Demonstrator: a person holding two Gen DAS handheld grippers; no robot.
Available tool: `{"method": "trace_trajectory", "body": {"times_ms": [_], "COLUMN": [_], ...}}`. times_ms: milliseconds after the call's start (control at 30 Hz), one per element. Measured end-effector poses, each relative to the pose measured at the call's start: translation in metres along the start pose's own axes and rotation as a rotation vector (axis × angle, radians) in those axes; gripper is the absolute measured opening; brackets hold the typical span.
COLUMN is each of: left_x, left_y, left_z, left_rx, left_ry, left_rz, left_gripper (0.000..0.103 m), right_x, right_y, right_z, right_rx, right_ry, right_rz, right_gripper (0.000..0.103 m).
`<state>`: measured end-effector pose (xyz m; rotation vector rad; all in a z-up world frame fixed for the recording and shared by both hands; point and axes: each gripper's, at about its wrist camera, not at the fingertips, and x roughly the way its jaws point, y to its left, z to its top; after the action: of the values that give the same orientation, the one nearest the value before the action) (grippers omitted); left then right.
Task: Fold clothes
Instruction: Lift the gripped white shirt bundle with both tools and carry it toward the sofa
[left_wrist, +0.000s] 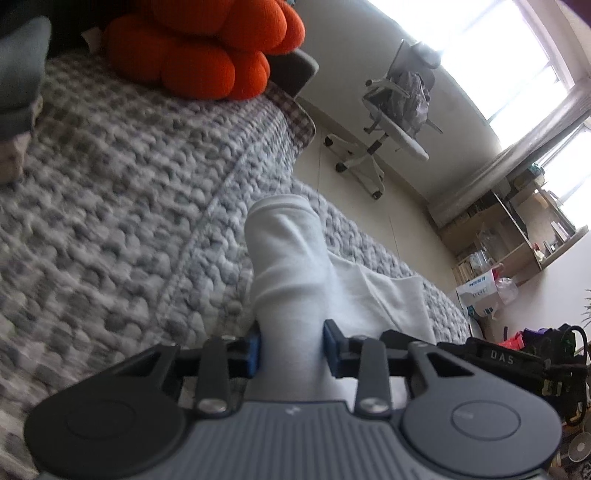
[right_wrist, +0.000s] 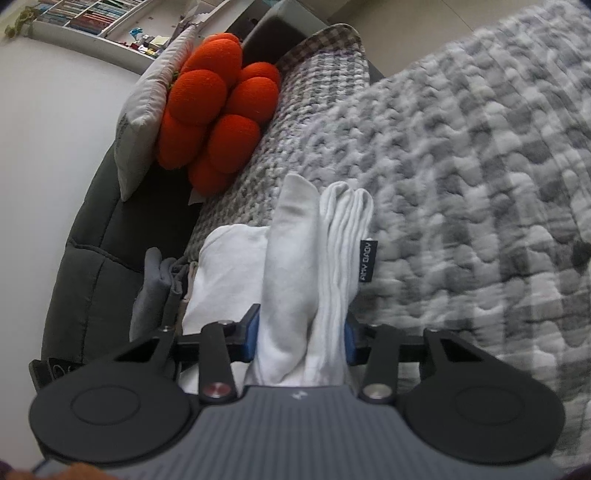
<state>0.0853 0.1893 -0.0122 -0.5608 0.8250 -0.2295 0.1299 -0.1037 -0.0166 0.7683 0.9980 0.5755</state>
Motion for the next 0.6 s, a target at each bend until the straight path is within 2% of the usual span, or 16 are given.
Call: {"method": "trace_trajectory", "body": {"times_ms": [600], "left_x": [-0.089], "left_y": [0.048], "left_z": [0.044], "left_rx": [-0.116], "left_ry": [-0.134], "left_rz": [0.076], "left_gripper": [0.034], "right_x": [0.06], "right_y": [0.099], "right_z": [0.011], "right_rx": [-0.119], "right_ry": [0.08], "right_rz": [0.085], "right_gripper": [0.046]}}
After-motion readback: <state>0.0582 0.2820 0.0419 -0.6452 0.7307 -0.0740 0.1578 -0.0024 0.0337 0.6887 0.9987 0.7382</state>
